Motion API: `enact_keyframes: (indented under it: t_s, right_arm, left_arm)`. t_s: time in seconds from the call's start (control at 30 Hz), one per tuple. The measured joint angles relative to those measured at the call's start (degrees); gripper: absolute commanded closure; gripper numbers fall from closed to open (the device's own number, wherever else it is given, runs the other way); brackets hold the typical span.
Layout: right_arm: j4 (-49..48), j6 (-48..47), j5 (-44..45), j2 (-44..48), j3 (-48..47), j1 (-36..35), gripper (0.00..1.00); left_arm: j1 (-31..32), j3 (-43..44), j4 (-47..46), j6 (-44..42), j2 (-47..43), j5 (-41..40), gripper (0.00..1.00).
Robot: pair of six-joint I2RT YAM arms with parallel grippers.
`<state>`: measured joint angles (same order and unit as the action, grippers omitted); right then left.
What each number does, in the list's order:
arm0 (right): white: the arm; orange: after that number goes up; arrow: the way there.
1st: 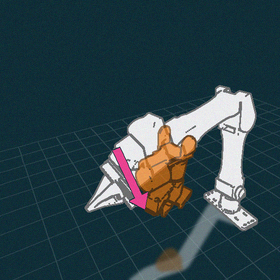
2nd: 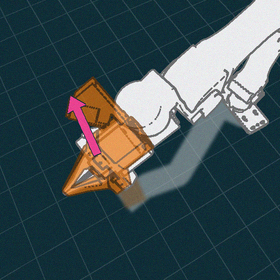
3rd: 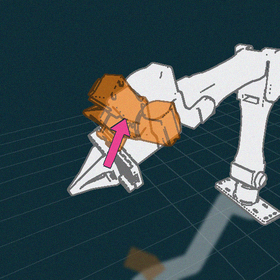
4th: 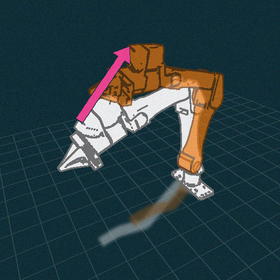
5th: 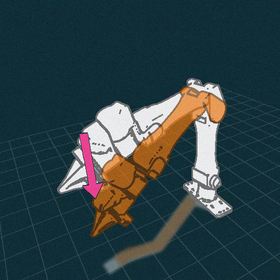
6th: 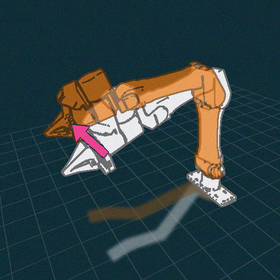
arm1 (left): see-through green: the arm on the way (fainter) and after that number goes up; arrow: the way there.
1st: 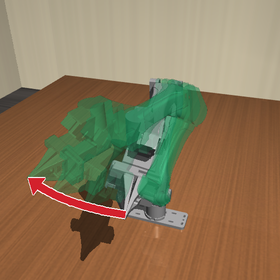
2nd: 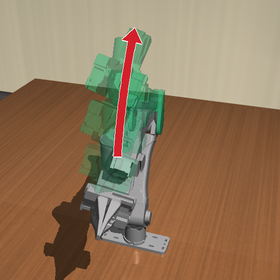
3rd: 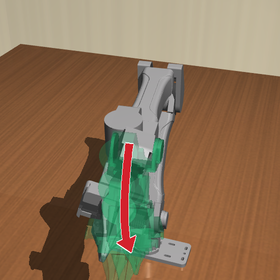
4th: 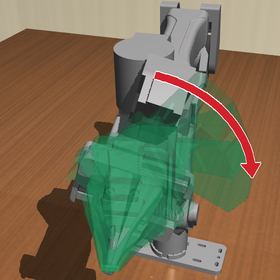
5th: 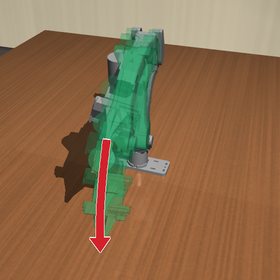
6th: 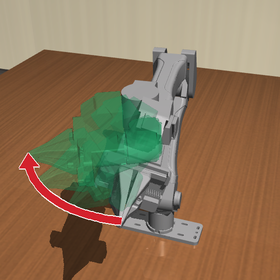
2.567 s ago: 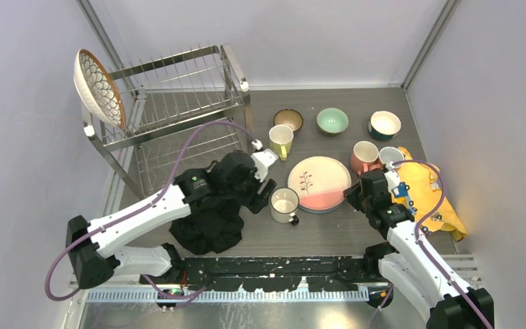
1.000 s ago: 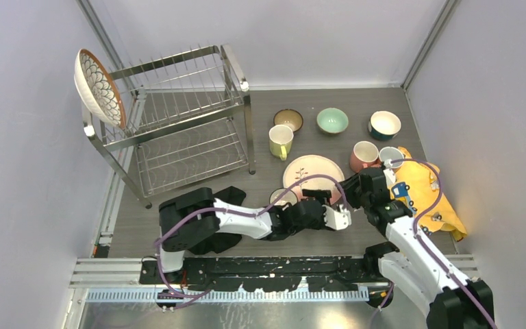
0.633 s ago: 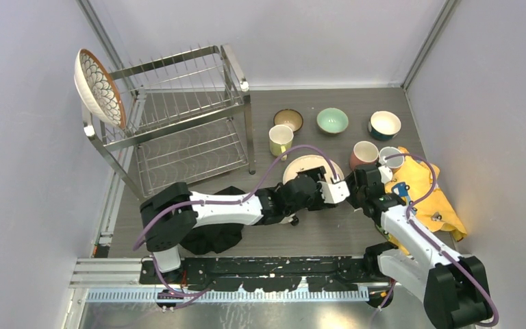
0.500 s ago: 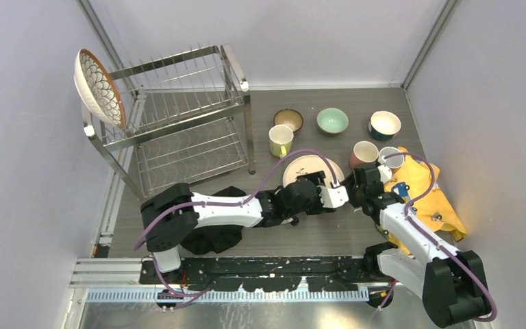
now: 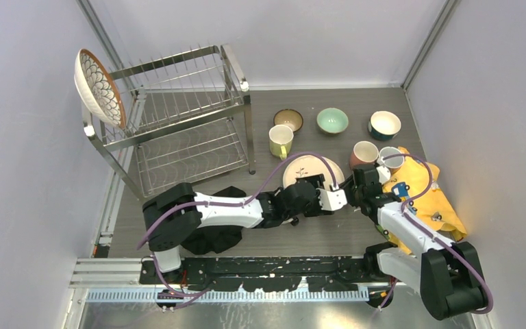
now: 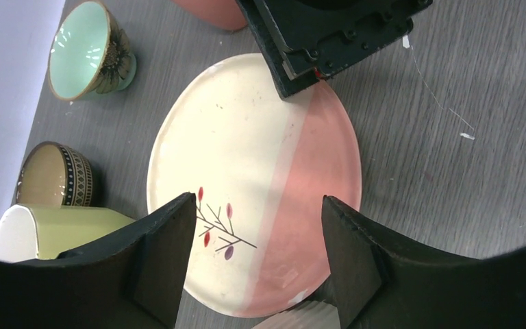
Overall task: Load the mixed dishes into the dish rack
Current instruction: Pick up the plate at the center of the board.
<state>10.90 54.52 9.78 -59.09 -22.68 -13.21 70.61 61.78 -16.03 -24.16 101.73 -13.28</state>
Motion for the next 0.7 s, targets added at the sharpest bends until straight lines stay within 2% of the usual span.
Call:
enact_keyframes:
  t_s: [0.13,0.23,0.7]
  right_arm:
    - [-0.55,0.13,-0.13,-0.24,0.13,0.24,0.87]
    - [-0.17,-0.17,0.13,0.68,0.2,0.33,0.98]
    - [6.62,-1.11,-0.07,8.35,0.2,0.22,0.99]
  left_arm:
    - [0.04,-0.42,-0.07,-0.02,0.26,0.07,0.33]
    - [0.09,-0.63,-0.48,-0.11,0.31,0.46,0.33]
    - [2.19,-0.61,-1.92,-3.63,5.01,0.48,0.33]
